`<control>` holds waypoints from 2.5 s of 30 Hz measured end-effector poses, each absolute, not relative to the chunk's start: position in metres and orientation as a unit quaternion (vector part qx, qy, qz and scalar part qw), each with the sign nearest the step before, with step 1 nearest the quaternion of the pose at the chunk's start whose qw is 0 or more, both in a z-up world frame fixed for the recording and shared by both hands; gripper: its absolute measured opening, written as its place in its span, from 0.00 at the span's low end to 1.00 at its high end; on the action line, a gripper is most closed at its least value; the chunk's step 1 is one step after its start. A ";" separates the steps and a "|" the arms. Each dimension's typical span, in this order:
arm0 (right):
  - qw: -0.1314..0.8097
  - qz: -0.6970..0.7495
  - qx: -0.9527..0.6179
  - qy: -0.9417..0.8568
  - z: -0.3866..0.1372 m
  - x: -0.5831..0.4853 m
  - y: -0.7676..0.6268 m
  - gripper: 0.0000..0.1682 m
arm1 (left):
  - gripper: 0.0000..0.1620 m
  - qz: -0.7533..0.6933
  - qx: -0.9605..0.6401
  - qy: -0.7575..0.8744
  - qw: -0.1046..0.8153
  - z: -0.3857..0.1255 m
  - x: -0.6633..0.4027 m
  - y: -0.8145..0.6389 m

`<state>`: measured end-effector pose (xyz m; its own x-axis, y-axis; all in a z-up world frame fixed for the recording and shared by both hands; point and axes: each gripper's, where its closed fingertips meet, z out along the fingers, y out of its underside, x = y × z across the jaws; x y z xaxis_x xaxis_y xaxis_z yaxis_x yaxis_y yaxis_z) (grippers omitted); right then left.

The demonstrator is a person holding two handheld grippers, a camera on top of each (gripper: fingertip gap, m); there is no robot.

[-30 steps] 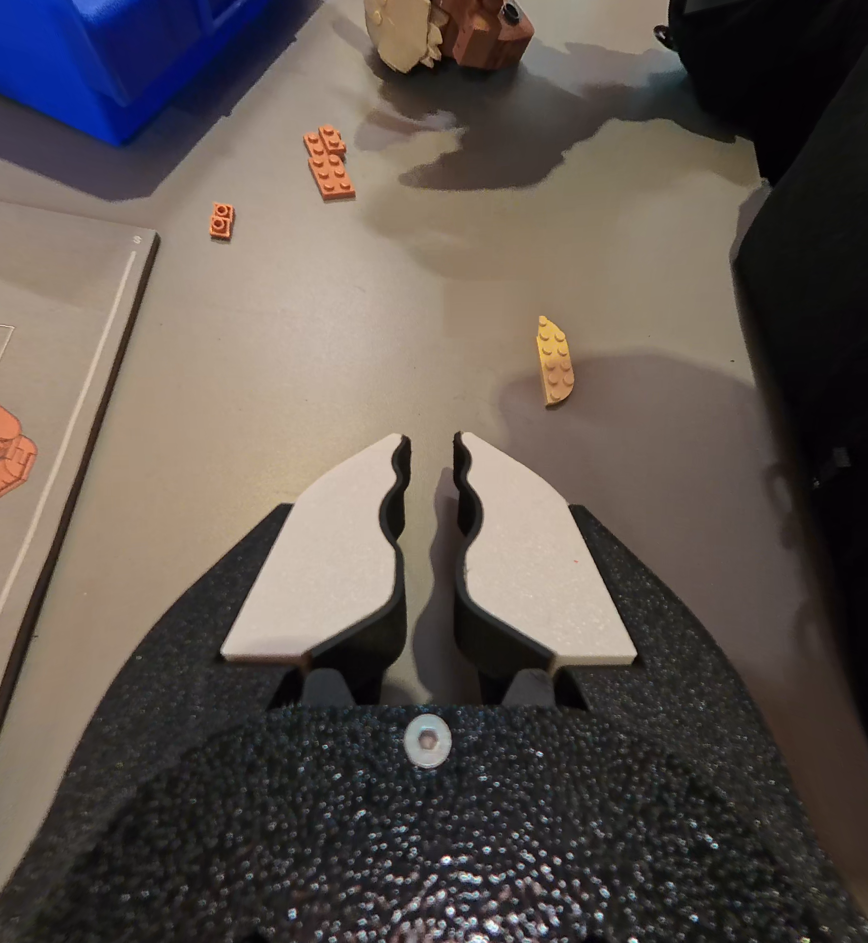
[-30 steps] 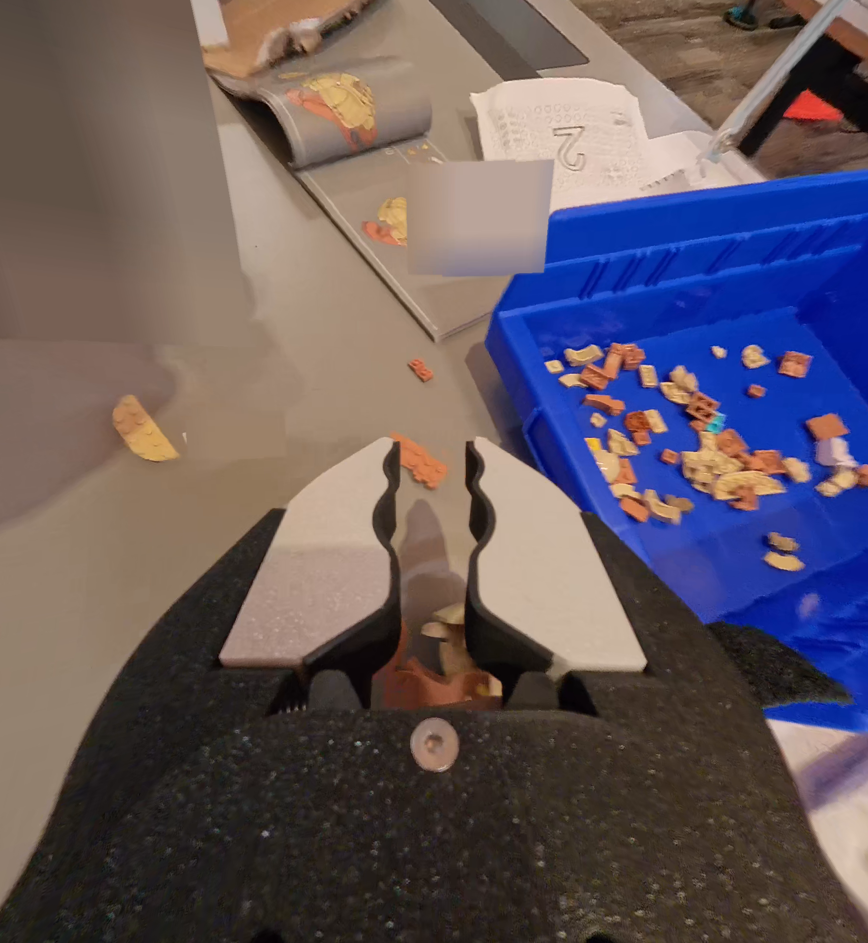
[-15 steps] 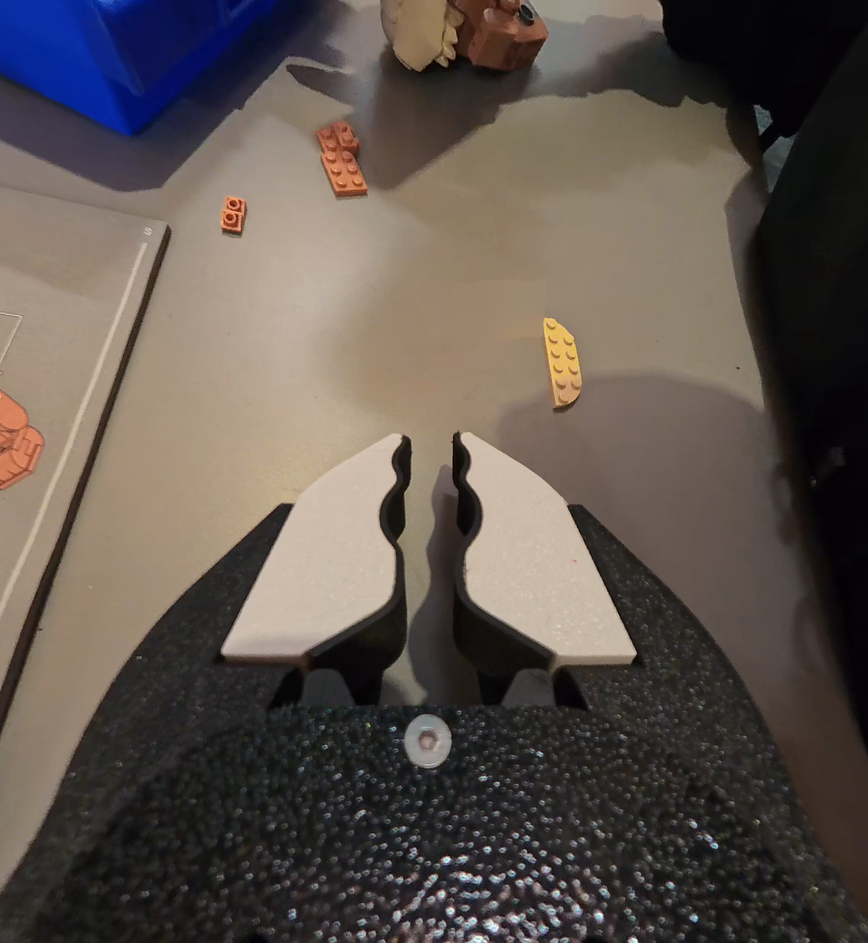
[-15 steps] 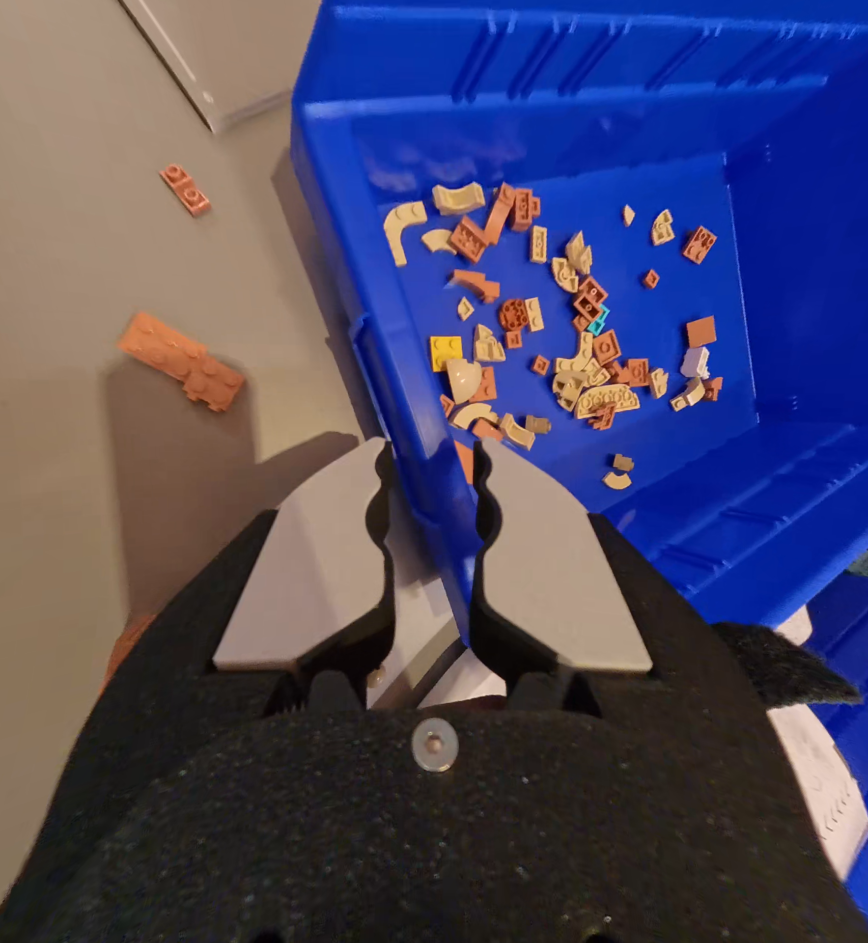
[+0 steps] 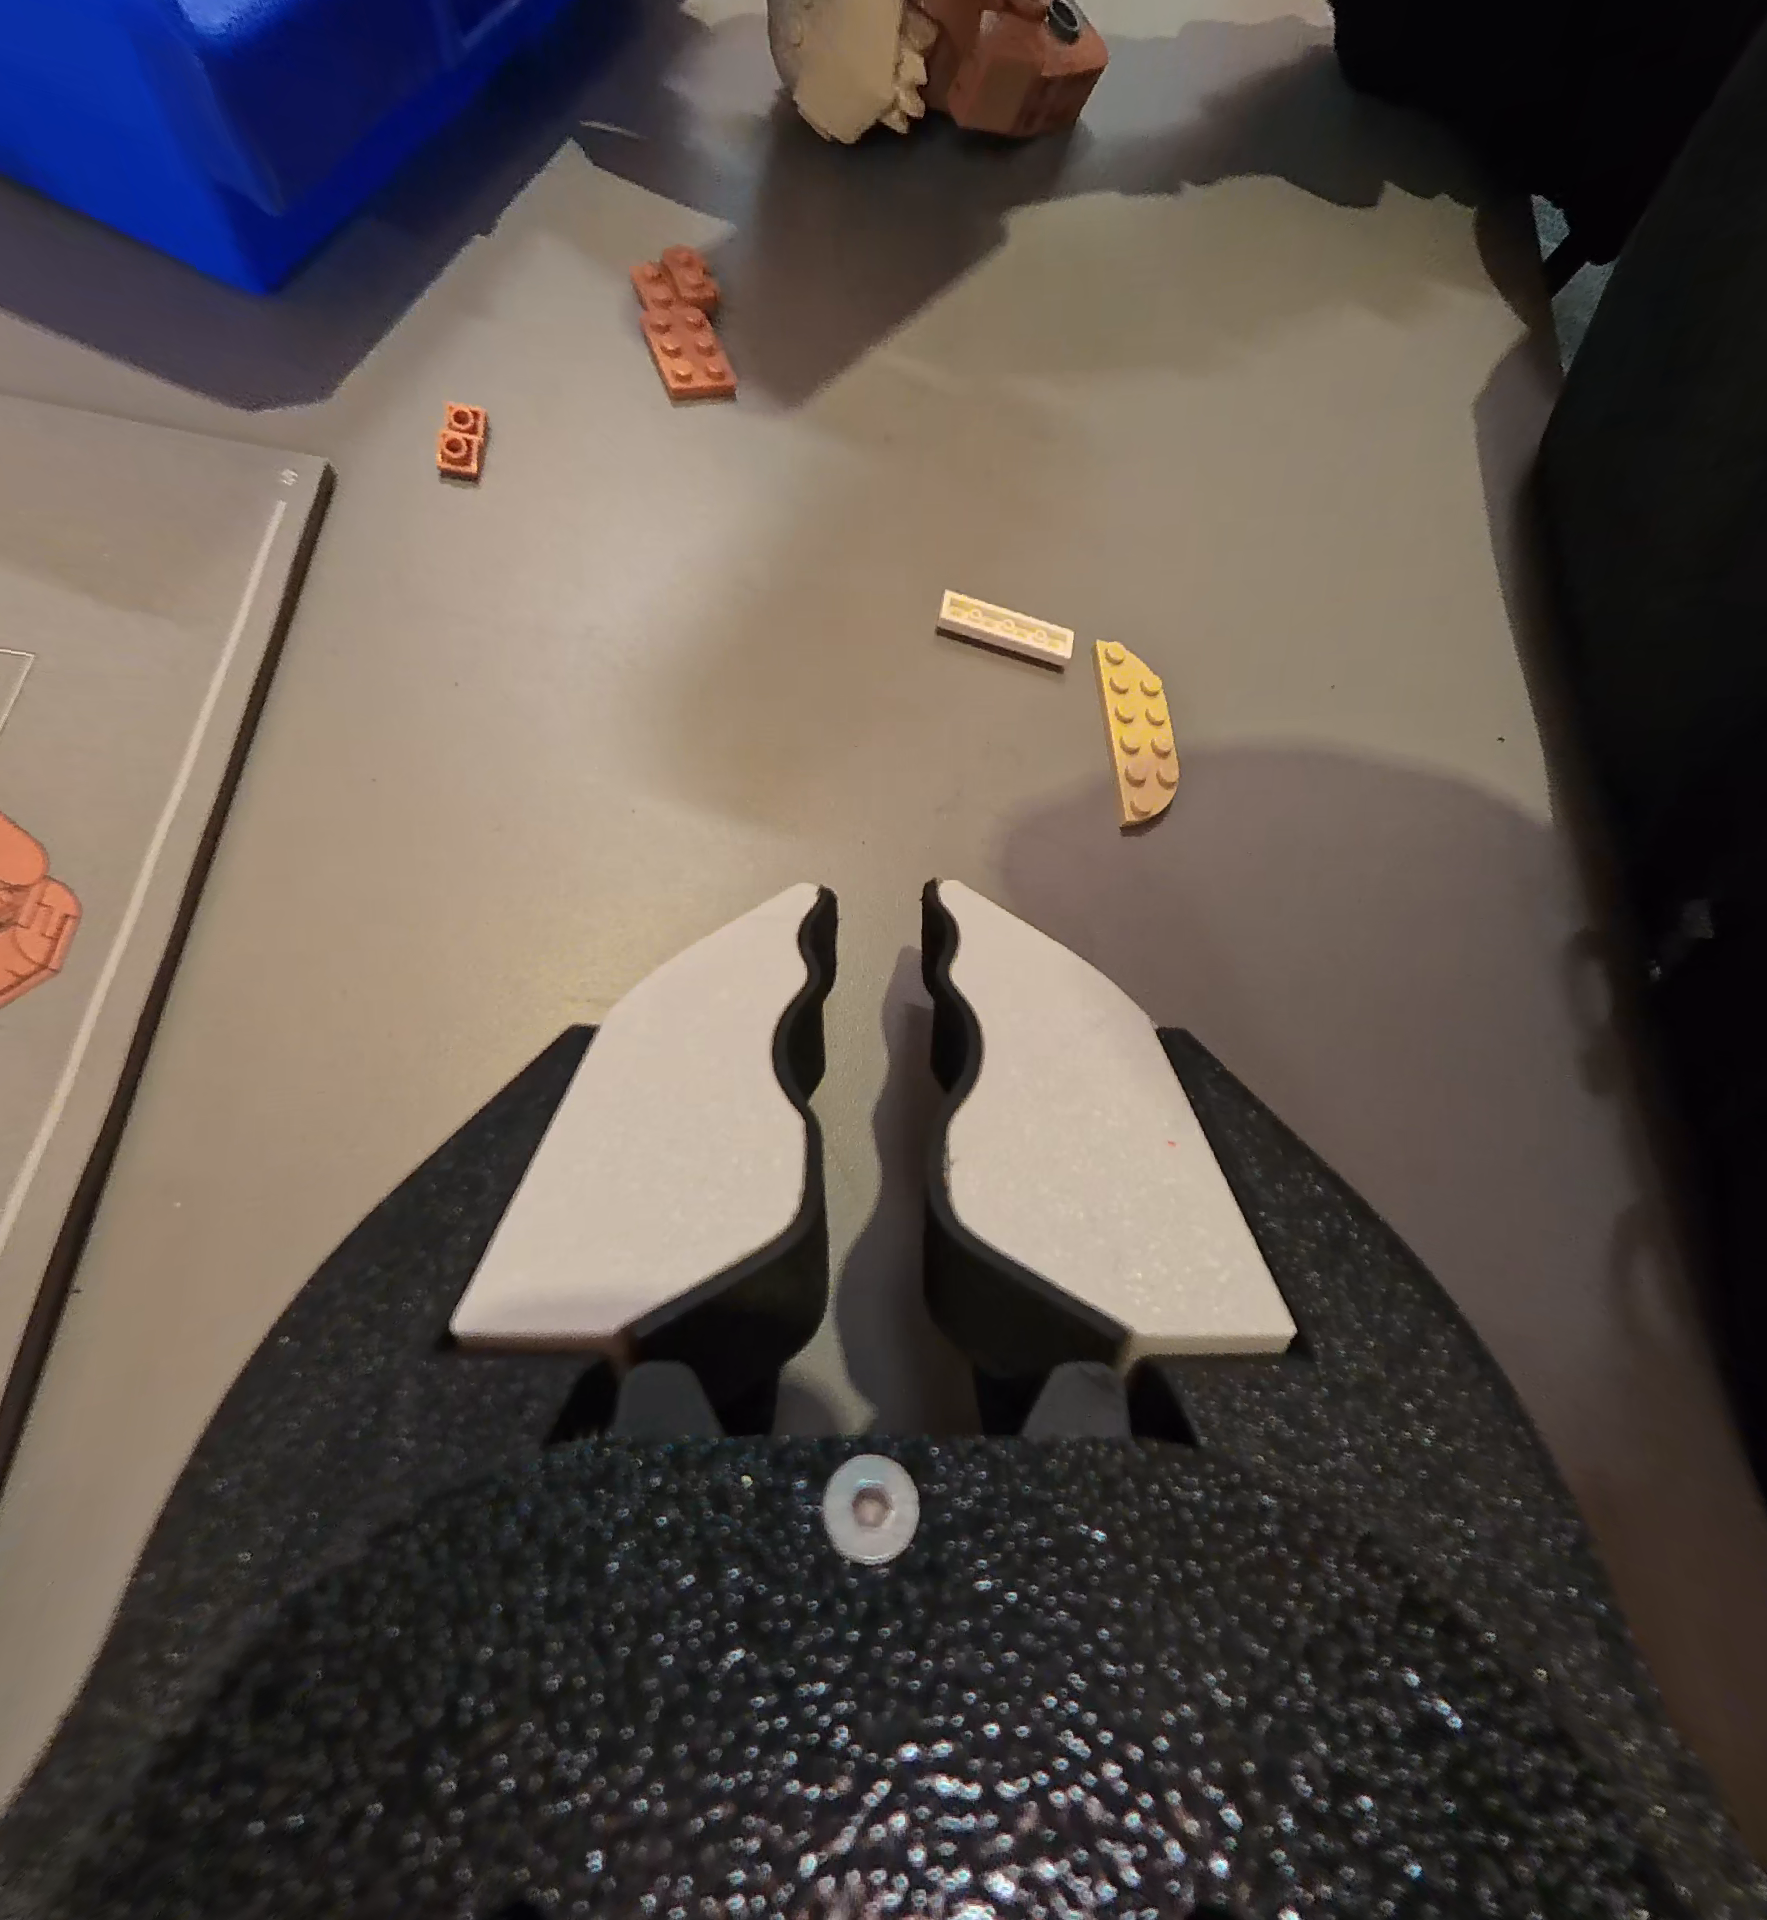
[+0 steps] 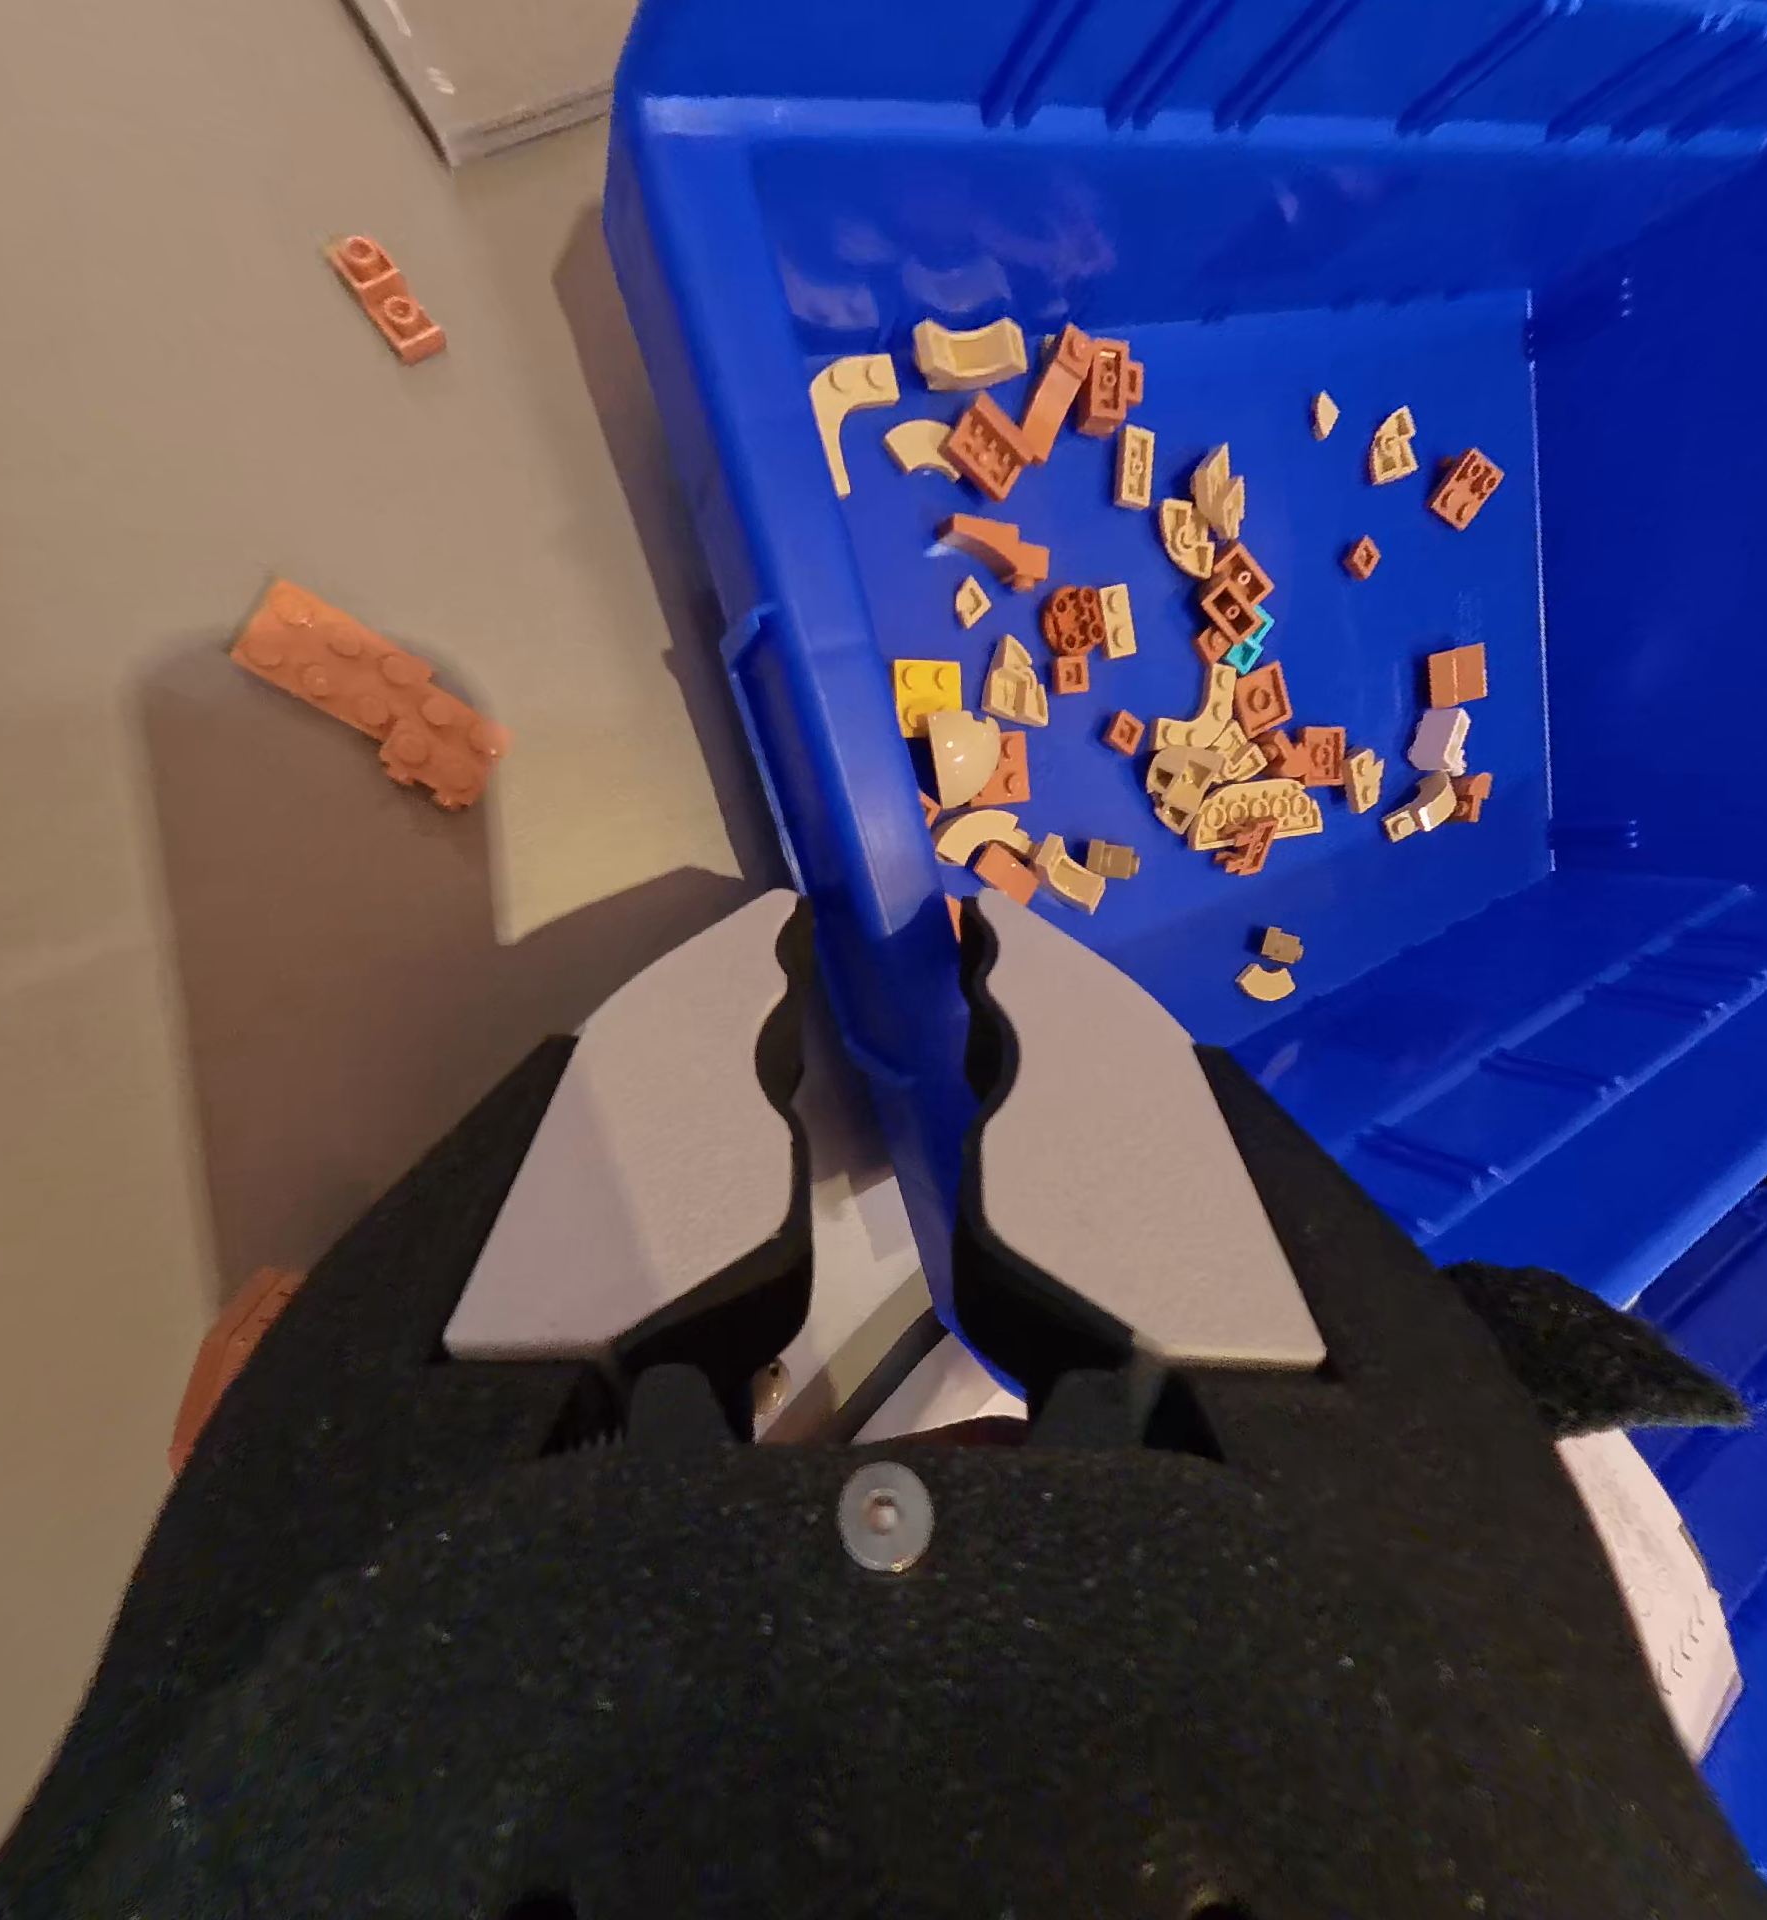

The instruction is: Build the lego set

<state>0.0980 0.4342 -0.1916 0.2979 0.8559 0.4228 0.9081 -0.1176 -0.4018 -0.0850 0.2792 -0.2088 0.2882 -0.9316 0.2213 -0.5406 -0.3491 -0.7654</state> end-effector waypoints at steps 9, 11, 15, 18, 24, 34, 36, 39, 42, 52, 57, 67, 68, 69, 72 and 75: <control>0.278 0.017 -0.732 -0.621 -0.190 0.090 0.406 0.13 | 0.09 -0.339 -0.748 0.492 0.289 -0.209 -0.085 0.279; 0.274 0.028 -0.731 -0.625 -0.189 0.089 0.402 0.13 | 0.09 -0.339 -0.749 0.491 0.288 -0.209 -0.085 0.279; 0.261 0.054 -0.727 -0.632 -0.189 0.087 0.393 0.14 | 0.09 -0.340 -0.748 0.492 0.288 -0.209 -0.085 0.279; 0.251 0.057 -0.725 -0.639 -0.189 0.088 0.388 0.17 | 0.09 -0.340 -0.748 0.492 0.288 -0.209 -0.085 0.278; 0.313 0.052 -0.722 -0.614 -0.160 0.091 0.393 0.17 | 0.09 -0.347 -0.749 0.487 0.284 -0.208 -0.085 0.279; 0.391 0.076 -0.741 -0.540 -0.131 0.123 0.416 0.17 | 0.09 -0.367 -0.755 0.445 0.310 -0.198 -0.083 0.296; 0.400 0.089 -0.739 -0.534 -0.129 0.125 0.417 0.17 | 0.09 -0.372 -0.746 0.433 0.343 -0.188 -0.079 0.303; 0.423 0.113 -0.734 -0.520 -0.125 0.125 0.419 0.16 | 0.09 -0.384 -0.720 0.417 0.400 -0.170 -0.069 0.314; 0.438 0.128 -0.727 -0.513 -0.122 0.126 0.421 0.16 | 0.09 -0.378 -0.706 0.416 0.431 -0.163 -0.059 0.320; 0.445 0.121 -0.723 -0.513 -0.124 0.127 0.422 0.17 | 0.10 -0.304 -0.712 0.480 0.413 -0.183 -0.048 0.313; 0.447 0.112 -0.725 -0.512 -0.124 0.127 0.423 0.17 | 0.10 -0.285 -0.717 0.486 0.410 -0.187 -0.052 0.312; 0.453 0.097 -0.723 -0.513 -0.125 0.128 0.425 0.18 | 0.10 -0.284 -0.725 0.475 0.410 -0.188 -0.058 0.315; 0.453 0.096 -0.723 -0.514 -0.126 0.128 0.425 0.18 | 0.10 -0.282 -0.725 0.477 0.409 -0.188 -0.058 0.315; 0.453 0.095 -0.723 -0.514 -0.126 0.128 0.425 0.18 | 0.10 -0.279 -0.727 0.478 0.407 -0.189 -0.058 0.315; 0.453 0.096 -0.722 -0.513 -0.126 0.128 0.425 0.18 | 0.10 -0.277 -0.728 0.478 0.405 -0.190 -0.059 0.315; 0.454 0.097 -0.722 -0.512 -0.125 0.128 0.425 0.18 | 0.10 -0.279 -0.728 0.478 0.405 -0.190 -0.059 0.315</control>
